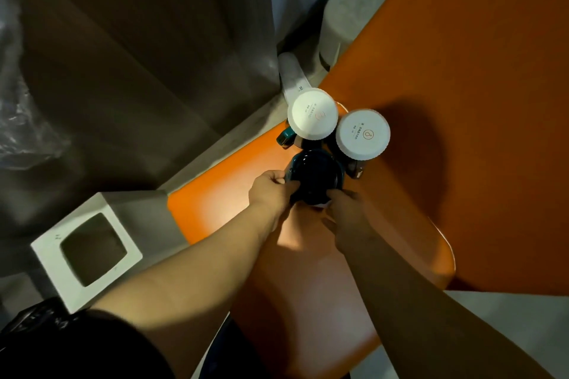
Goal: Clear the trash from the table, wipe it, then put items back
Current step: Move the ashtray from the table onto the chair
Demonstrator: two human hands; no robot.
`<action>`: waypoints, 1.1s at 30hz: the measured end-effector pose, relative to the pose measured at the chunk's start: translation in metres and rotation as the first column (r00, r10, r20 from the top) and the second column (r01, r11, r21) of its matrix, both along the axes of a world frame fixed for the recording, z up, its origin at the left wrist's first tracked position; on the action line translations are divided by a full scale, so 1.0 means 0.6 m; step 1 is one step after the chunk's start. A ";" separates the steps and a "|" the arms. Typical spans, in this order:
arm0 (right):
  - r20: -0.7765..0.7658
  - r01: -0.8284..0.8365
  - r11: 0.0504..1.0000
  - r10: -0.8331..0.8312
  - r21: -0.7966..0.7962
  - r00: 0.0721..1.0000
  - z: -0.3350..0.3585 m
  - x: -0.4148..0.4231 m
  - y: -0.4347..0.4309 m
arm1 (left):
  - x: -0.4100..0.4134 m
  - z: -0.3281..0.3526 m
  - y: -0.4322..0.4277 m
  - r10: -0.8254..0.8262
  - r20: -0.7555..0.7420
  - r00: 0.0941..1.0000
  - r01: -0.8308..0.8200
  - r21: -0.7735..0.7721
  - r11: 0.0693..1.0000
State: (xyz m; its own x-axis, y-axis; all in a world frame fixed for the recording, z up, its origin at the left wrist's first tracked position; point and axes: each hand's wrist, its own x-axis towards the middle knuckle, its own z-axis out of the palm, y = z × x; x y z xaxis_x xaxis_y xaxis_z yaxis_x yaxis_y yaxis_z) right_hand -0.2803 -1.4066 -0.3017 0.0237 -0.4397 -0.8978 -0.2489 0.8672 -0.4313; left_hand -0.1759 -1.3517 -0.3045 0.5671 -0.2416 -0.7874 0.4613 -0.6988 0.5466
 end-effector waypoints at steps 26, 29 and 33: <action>-0.375 -0.781 -0.393 0.901 -0.486 -0.220 0.380 0.053 0.486 | -0.132 0.397 0.609 -0.015 0.514 0.858 -0.226 0.403 0.887; -0.394 -0.693 -0.496 0.862 -0.522 -0.320 0.409 0.054 0.601 | -0.158 0.422 0.719 0.046 0.544 0.838 -0.330 0.436 0.837; -0.445 -0.560 -0.629 0.778 -0.540 -0.444 0.444 0.041 0.762 | -0.202 0.457 0.877 0.112 0.584 0.804 -0.438 0.454 0.776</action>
State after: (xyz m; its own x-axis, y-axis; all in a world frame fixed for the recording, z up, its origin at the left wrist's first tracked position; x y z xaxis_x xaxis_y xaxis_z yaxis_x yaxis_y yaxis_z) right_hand -0.2558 -0.9493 -0.0355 0.8639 0.2860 -0.4146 -0.0734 -0.7430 -0.6653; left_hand -0.2970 -0.8254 -0.0305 0.8786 0.3652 -0.3077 0.4569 -0.8302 0.3195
